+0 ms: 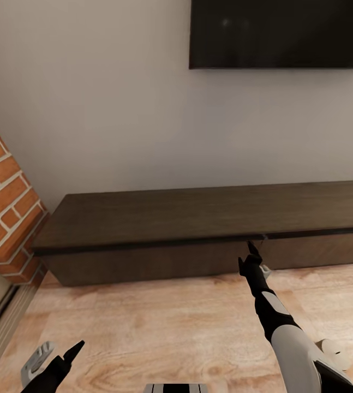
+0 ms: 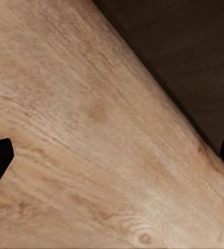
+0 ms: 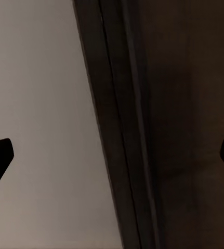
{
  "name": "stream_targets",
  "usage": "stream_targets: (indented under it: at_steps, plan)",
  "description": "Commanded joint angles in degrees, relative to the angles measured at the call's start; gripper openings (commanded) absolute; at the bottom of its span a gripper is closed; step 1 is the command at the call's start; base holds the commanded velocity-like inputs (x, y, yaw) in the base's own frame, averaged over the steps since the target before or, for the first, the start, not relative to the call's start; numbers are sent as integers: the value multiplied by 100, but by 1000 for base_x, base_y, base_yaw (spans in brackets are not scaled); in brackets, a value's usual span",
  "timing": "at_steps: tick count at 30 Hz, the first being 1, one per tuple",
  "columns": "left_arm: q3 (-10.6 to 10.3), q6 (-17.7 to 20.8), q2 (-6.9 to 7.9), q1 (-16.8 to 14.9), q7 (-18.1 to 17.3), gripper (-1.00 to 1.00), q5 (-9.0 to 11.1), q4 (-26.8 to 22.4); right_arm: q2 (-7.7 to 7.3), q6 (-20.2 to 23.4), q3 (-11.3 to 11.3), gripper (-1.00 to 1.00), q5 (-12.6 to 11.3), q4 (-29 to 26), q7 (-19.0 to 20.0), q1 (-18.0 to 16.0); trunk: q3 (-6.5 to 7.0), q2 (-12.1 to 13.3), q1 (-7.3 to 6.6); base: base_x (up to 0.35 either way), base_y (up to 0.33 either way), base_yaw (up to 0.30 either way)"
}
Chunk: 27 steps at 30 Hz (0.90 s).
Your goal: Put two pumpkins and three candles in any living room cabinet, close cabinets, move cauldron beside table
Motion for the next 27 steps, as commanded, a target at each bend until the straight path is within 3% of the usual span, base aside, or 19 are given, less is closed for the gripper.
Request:
stream_targets:
  at_steps: [1, 5, 12, 21, 27]
  plan:
    - [11, 34, 11, 1, -19, 100, 22, 0, 2, 58, -24, 100, -62, 3, 9, -3, -4, -1, 1, 134, 0, 0]
    - [62, 39, 11, -4, -22, 100, 91, -3, 0, 60, -22, 100, -72, 6, 10, -3, -4, -1, 1, 79, 0, 0]
    - [180, 53, 0, -8, -4, 100, 486, -13, -1, 61, -21, 100, -75, 8, 11, -3, -48, -4, 7, 19, 0, 0]
    - [195, 102, 0, -15, 15, 100, 568, -19, -1, 61, -21, 100, -78, 8, 22, -3, -247, -16, 30, 2, 0, 0]
    - [191, 100, 9, -12, -19, 100, 575, -23, -1, 57, -23, 100, -85, 8, 300, -3, -247, -16, 30, 0, 0, 0]
